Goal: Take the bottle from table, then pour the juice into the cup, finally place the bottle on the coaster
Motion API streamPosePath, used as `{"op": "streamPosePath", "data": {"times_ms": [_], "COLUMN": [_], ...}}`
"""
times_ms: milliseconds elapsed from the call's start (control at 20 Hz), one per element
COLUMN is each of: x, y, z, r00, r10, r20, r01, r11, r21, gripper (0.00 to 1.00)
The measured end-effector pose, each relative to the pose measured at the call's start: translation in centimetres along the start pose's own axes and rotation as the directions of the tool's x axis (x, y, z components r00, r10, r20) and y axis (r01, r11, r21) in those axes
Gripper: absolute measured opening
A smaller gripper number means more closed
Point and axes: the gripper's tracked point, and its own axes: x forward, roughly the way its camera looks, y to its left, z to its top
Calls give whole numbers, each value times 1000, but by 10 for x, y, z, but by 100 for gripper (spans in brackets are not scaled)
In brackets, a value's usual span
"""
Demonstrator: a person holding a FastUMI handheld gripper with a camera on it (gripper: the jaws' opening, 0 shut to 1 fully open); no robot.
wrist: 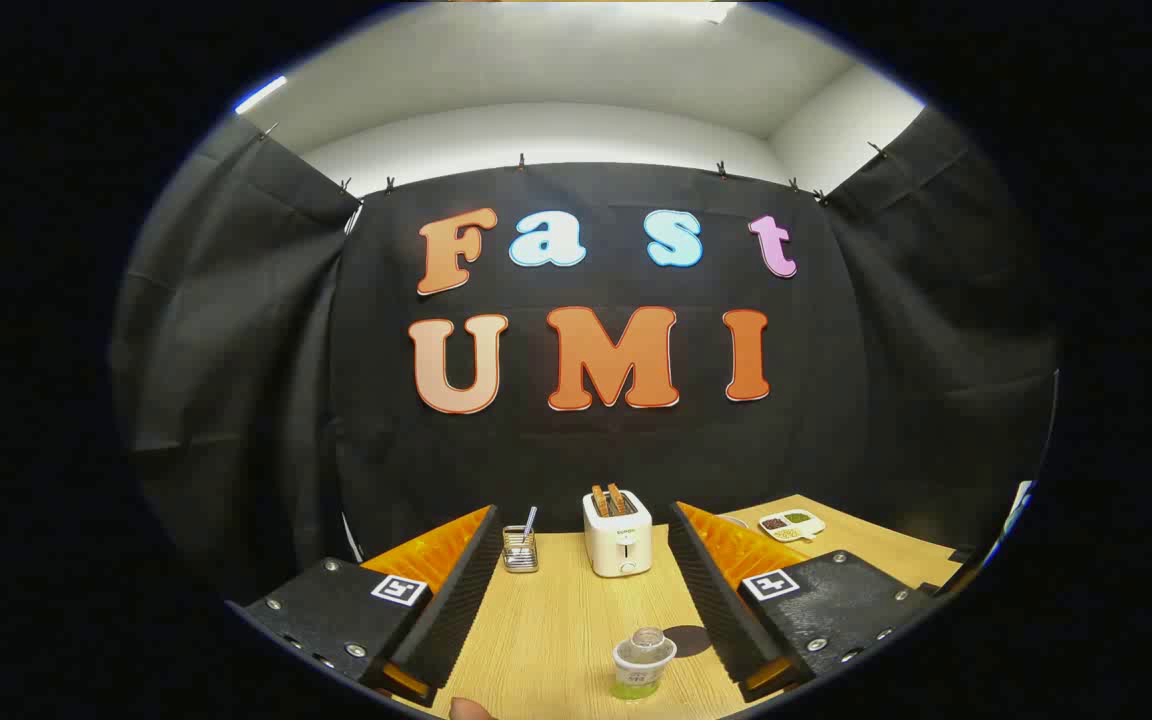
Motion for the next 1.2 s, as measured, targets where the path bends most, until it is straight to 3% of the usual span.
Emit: {"op": "streamPosePath", "data": {"times_ms": [800, 1200], "x": [2, 13], "y": [-10, -23], "z": [-1, -44], "r00": [999, 994], "r10": [-34, -71], "r20": [-11, -88], "r01": [34, 70], "r11": [999, 997], "r21": [3, -11], "gripper": [99, 99]}}
